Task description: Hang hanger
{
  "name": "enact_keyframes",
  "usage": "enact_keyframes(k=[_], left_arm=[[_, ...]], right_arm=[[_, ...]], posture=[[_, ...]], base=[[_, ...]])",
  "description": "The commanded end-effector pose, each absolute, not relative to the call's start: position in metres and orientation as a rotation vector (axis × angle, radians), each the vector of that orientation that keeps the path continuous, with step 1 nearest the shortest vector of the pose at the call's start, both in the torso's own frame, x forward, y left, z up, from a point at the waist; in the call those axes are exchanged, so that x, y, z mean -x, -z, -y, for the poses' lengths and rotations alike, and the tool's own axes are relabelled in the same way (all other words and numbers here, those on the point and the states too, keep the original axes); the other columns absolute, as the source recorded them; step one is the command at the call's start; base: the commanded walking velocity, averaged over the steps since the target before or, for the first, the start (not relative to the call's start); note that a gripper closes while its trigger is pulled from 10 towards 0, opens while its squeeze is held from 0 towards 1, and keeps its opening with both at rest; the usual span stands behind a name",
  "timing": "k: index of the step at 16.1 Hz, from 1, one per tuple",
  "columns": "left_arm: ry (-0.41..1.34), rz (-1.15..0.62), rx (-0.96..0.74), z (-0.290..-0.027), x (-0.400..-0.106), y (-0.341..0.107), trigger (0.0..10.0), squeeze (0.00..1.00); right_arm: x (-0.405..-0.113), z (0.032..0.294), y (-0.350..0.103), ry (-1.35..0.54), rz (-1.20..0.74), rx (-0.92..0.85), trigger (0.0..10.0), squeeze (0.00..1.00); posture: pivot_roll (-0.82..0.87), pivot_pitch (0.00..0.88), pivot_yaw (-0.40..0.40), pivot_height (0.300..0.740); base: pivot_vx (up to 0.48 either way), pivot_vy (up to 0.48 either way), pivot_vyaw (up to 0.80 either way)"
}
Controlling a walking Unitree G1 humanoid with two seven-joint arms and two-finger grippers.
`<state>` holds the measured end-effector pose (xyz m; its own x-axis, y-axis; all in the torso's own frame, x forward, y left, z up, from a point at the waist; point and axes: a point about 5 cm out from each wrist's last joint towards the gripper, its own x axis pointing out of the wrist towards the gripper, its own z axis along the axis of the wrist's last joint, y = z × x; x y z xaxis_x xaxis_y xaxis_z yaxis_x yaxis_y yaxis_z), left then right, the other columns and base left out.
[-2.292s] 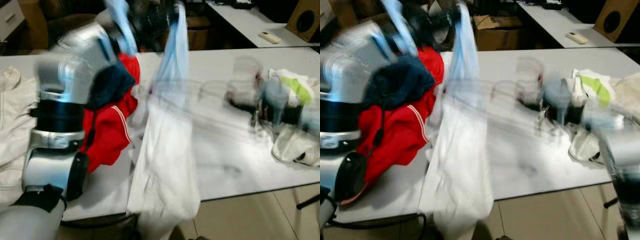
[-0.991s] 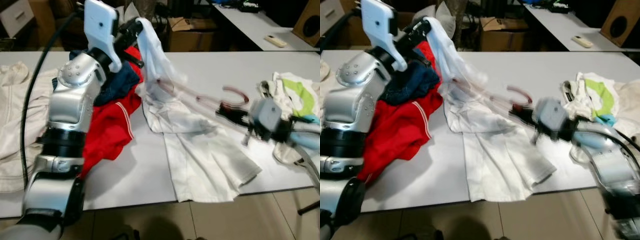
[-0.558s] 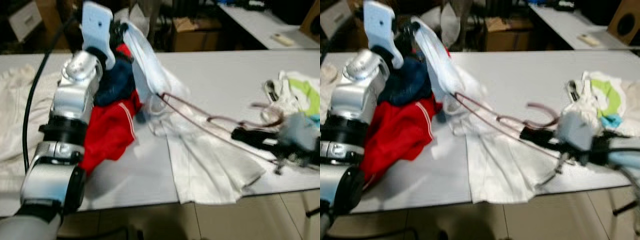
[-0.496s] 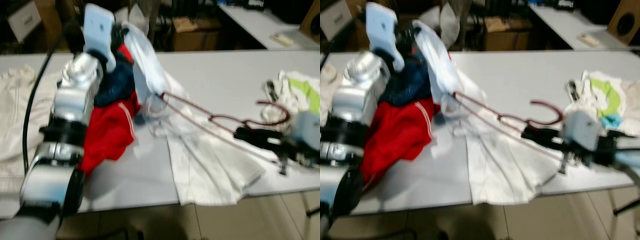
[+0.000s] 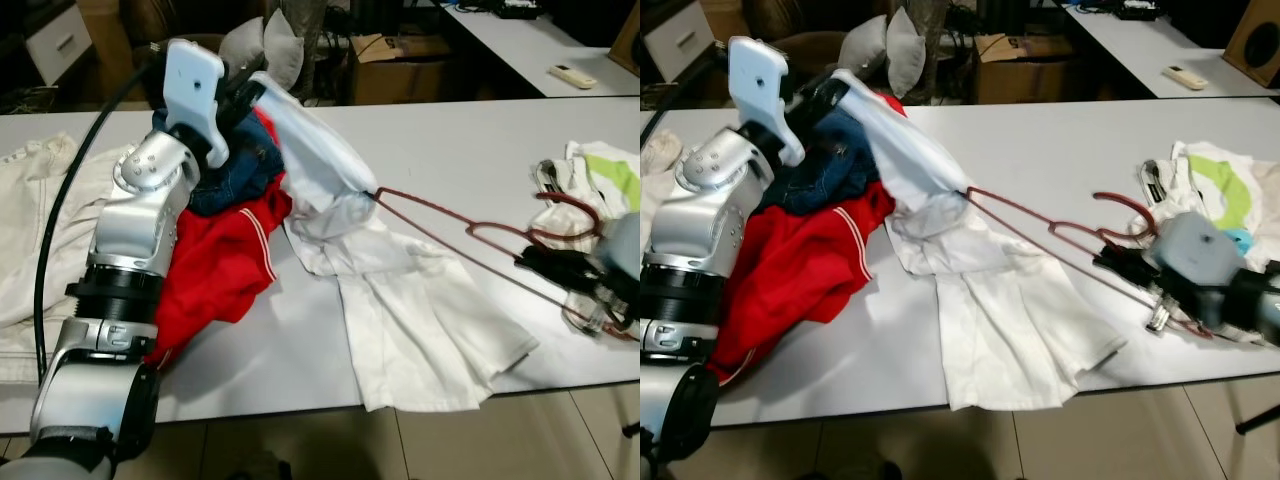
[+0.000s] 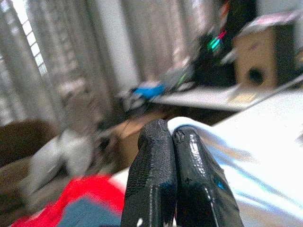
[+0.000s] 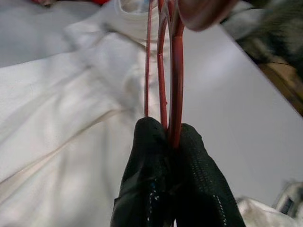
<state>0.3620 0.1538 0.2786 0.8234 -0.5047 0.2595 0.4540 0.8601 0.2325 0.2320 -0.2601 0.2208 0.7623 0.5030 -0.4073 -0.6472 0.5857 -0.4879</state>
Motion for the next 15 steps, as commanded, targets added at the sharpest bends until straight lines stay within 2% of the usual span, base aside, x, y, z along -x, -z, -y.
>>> enact_keyframes(k=[1, 2, 4, 5, 6, 7, 9, 10, 12, 13, 14, 15], left_arm=[[0.599, 0.397, -0.136, -0.145, -0.352, -0.302, 10.0, 0.00], [0.727, 0.373, -0.189, -0.128, -0.343, -0.302, 10.0, 0.00], [0.855, 0.315, -0.313, -0.107, -0.333, -0.294, 10.0, 0.00], [0.875, 0.302, -0.304, -0.101, -0.331, -0.294, 10.0, 0.00], [0.876, 0.314, -0.255, -0.093, -0.331, -0.298, 10.0, 0.00], [0.882, 0.311, -0.227, -0.089, -0.330, -0.300, 10.0, 0.00], [0.907, 0.315, -0.163, -0.077, -0.327, -0.306, 10.0, 0.00], [0.909, 0.318, -0.128, -0.077, -0.327, -0.309, 10.0, 0.00], [0.802, 0.335, 0.027, -0.095, -0.336, -0.324, 10.0, 0.00], [0.640, 0.324, 0.012, -0.117, -0.350, -0.325, 10.0, 0.00], [0.453, 0.293, -0.078, -0.141, -0.362, -0.321, 10.0, 0.00], [0.357, 0.269, -0.177, -0.154, -0.367, -0.316, 10.0, 0.00]], right_arm=[[-0.237, 0.258, -0.211, -0.635, -0.274, 0.667, 10.0, 0.00], [-0.243, 0.245, -0.207, -0.648, -0.241, 0.649, 10.0, 0.00], [-0.260, 0.216, -0.208, -0.645, -0.143, 0.603, 10.0, 0.00], [-0.263, 0.200, -0.211, -0.692, -0.090, 0.578, 10.0, 0.00], [-0.257, 0.178, -0.215, -0.849, -0.024, 0.526, 10.0, 0.00], [-0.255, 0.172, -0.216, -0.886, -0.014, 0.527, 10.0, 0.00], [-0.274, 0.181, -0.202, -0.720, -0.133, 0.646, 10.0, 0.00], [-0.273, 0.182, -0.198, -0.735, -0.153, 0.684, 10.0, 0.00], [-0.266, 0.178, -0.192, -0.789, -0.189, 0.619, 10.0, 0.00], [-0.265, 0.185, -0.194, -0.729, -0.197, 0.632, 10.0, 0.00], [-0.258, 0.188, -0.195, -0.760, -0.197, 0.570, 10.0, 0.00], [-0.256, 0.191, -0.198, -0.760, -0.184, 0.548, 10.0, 0.00]], posture=[[0.07, 0.000, 0.057, 0.740], [0.08, 0.000, 0.057, 0.740], [0.08, 0.000, 0.055, 0.740], [0.08, 0.000, 0.055, 0.740], [0.08, 0.000, 0.056, 0.740], [0.09, 0.000, 0.054, 0.740], [0.08, 0.000, 0.051, 0.740], [0.08, 0.000, 0.050, 0.740], [0.08, 0.000, 0.050, 0.740], [0.07, 0.000, 0.048, 0.740], [0.07, 0.000, 0.047, 0.740], [0.07, 0.000, 0.049, 0.740]], base=[[0.000, 0.000, 0.00], [0.000, 0.000, 0.00], [0.000, 0.000, 0.00], [0.000, 0.000, 0.00], [0.000, 0.000, 0.00], [0.000, 0.000, 0.00], [0.000, 0.000, 0.00], [0.000, 0.000, 0.00], [0.000, 0.000, 0.00], [0.000, 0.000, 0.00], [0.000, 0.000, 0.00], [0.000, 0.000, 0.00]])
